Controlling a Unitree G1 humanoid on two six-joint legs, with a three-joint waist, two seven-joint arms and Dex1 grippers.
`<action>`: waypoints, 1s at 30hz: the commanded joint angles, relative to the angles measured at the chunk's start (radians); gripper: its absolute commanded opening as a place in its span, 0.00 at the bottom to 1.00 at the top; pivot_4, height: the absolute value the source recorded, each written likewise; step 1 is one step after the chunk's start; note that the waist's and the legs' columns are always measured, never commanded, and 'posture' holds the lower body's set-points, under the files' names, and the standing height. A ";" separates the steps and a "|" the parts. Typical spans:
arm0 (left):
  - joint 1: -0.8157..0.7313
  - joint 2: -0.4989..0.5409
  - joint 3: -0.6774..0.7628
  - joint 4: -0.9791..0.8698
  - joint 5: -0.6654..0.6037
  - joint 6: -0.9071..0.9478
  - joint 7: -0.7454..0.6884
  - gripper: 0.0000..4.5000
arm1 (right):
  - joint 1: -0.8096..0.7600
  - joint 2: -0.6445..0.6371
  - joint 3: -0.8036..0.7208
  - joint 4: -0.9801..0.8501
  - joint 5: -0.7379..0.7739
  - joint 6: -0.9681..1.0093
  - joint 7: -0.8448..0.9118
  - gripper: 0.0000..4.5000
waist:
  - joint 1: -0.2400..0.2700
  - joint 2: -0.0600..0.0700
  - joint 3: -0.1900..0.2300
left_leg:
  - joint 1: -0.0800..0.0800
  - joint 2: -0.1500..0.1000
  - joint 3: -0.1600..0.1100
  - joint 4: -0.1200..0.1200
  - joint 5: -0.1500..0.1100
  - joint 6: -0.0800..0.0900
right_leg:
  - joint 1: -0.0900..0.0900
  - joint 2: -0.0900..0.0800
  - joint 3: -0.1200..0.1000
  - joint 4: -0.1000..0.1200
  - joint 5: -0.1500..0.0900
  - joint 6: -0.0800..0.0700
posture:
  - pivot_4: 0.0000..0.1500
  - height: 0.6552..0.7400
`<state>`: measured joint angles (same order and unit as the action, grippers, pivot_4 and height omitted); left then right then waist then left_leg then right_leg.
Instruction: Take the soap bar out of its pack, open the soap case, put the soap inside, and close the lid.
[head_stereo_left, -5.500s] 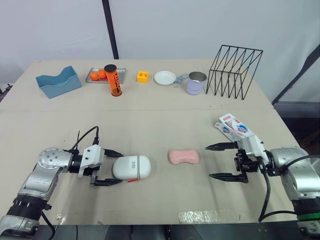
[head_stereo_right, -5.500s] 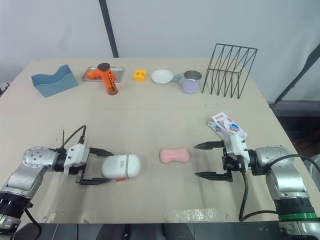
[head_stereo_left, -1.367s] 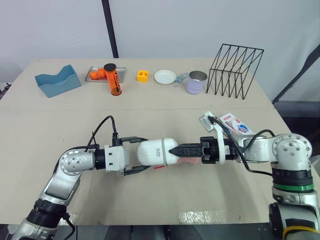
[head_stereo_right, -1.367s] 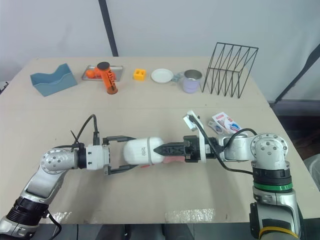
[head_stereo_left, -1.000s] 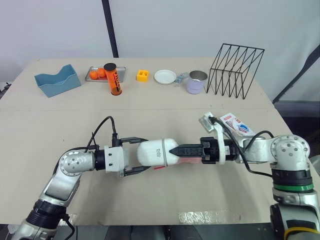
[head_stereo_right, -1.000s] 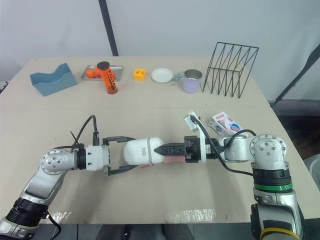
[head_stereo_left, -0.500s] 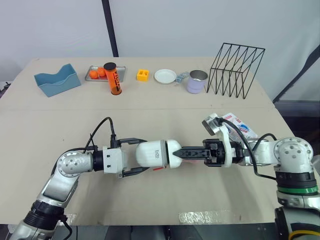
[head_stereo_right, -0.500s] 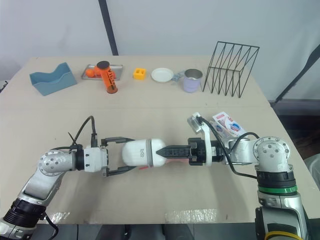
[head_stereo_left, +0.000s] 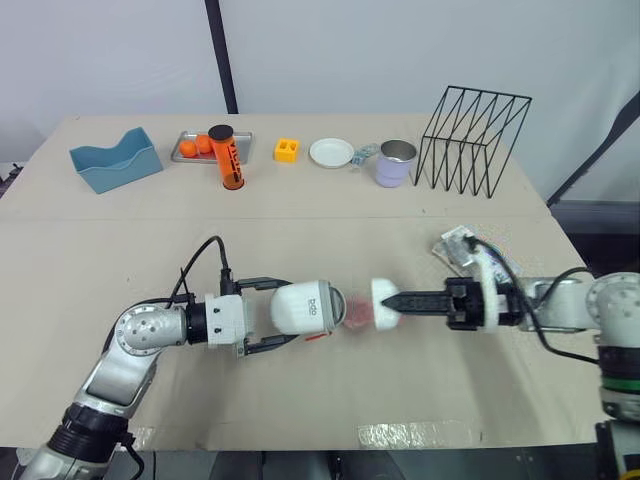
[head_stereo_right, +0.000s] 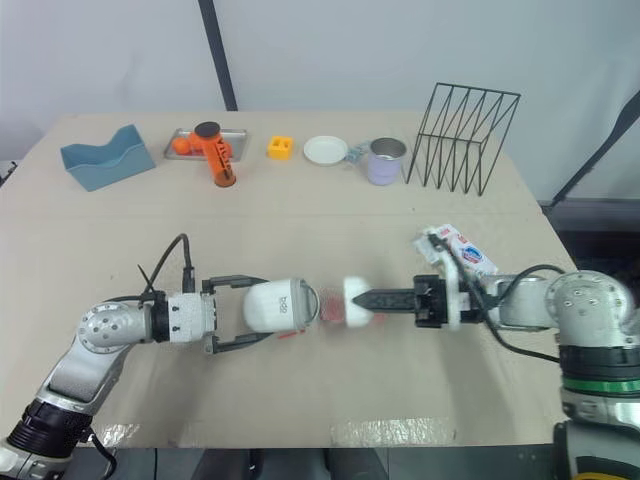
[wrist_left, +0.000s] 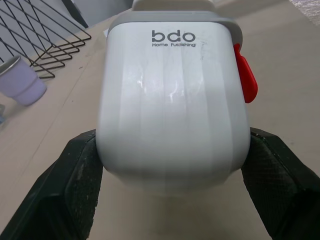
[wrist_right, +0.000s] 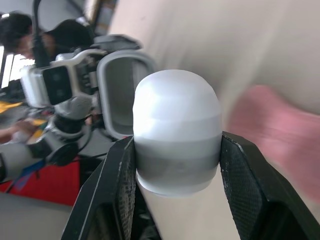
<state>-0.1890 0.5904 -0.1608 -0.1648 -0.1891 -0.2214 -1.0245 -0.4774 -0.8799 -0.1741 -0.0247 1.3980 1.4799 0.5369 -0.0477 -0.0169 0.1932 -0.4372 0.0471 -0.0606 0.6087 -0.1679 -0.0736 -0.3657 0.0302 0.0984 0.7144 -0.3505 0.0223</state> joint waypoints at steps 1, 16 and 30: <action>0.000 0.001 0.018 -0.025 -0.031 0.010 0.008 0.79 | -0.041 -0.090 -0.040 0.033 -0.080 -0.020 0.076 0.42 | 0.000 0.000 0.000 | 0.000 0.000 0.000 0.000 0.000 0.000 | 0.000 0.000 0.000 0.000 0.000 0.000 | 1.00 1.00; -0.005 -0.004 0.005 -0.007 -0.020 0.000 0.000 0.79 | -0.094 -0.354 0.359 -0.056 -0.700 -0.388 0.418 0.42 | -0.001 0.002 0.001 | 0.000 0.000 0.001 0.000 0.000 0.000 | -0.001 -0.001 0.001 0.000 0.000 0.000 | 1.00 1.00; 0.015 0.004 0.010 -0.029 -0.013 0.004 0.010 0.79 | -0.145 -0.266 0.423 -0.013 -0.904 -0.435 0.512 0.42 | 0.000 0.002 0.001 | 0.000 0.000 0.001 0.001 0.000 0.000 | -0.001 -0.001 0.001 0.000 0.000 0.000 | 1.00 1.00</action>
<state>-0.1780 0.5895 -0.1607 -0.1560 -0.1968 -0.2101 -1.0262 -0.6047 -1.1450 0.2695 -0.0358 0.5113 1.0470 1.0384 -0.0475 -0.0151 0.1941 -0.4371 0.0471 -0.0596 0.6094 -0.1680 -0.0734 -0.3665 0.0292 0.0989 0.7150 -0.3504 0.0221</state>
